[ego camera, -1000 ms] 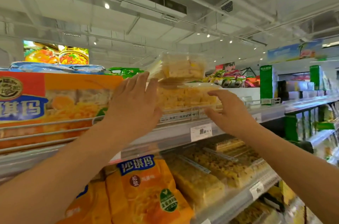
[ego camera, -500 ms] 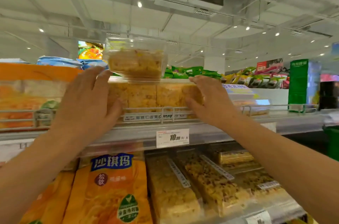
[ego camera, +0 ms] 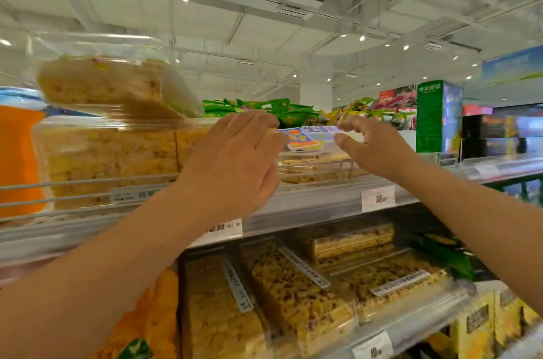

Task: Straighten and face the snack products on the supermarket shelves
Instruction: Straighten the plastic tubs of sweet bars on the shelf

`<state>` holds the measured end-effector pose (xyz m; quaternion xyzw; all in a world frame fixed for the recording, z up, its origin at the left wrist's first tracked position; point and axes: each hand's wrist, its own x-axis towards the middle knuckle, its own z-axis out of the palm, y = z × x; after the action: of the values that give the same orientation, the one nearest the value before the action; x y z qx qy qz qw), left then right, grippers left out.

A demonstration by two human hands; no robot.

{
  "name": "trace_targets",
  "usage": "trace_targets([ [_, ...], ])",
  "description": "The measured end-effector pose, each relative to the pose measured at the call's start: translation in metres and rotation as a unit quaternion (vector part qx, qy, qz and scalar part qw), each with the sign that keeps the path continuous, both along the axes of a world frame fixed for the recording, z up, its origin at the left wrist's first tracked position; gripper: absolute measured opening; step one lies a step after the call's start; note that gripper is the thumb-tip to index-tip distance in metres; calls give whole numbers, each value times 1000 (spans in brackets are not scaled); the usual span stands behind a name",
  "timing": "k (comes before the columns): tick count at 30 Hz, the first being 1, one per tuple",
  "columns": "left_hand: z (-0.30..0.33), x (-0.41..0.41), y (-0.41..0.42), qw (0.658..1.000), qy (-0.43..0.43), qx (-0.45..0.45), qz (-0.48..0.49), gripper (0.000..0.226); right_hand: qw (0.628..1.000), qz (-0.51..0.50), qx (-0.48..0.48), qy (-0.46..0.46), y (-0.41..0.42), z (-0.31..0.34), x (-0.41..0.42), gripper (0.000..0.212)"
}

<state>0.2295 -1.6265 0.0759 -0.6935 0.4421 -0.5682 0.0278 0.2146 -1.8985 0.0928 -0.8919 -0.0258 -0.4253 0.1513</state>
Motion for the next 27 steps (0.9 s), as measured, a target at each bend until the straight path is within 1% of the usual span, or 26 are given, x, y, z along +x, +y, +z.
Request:
trace_targets([
  [2,5,5,-19,999,4,-5,41,38,999,-12,-5,43,-19,9,9,37],
  [6,8,19,-51,993,11,-34,111,41,988,-9,-57,140,-46,33,41,35],
  [9,2,26,-61,981,28,-105,158,47,980,55,-30,186,-61,39,68,26],
  [11,-5,31,-62,975,25,-139,171,48,965,110,-7,239,-66,40,83,20],
  [12,-8,33,-62,974,17,-149,172,49,955,129,-11,266,-67,40,90,22],
  [15,-10,35,-62,970,-4,-176,169,50,933,157,-37,322,-69,43,107,38],
  [19,-12,35,-64,970,-31,-170,172,48,903,179,-73,383,-76,46,123,50],
  [21,-13,33,-65,968,-29,-174,176,48,886,183,-71,420,-80,47,128,70],
  [23,-12,31,-66,967,-19,-180,181,50,880,177,-72,434,-81,47,132,89],
  [25,-13,30,-66,965,-15,-183,187,53,879,176,-65,438,-80,47,136,105],
  [26,-13,29,-66,964,-13,-187,190,55,879,177,-59,438,-79,46,138,107],
  [27,-14,29,-66,962,-12,-192,193,56,880,179,-58,435,-78,47,138,106],
])
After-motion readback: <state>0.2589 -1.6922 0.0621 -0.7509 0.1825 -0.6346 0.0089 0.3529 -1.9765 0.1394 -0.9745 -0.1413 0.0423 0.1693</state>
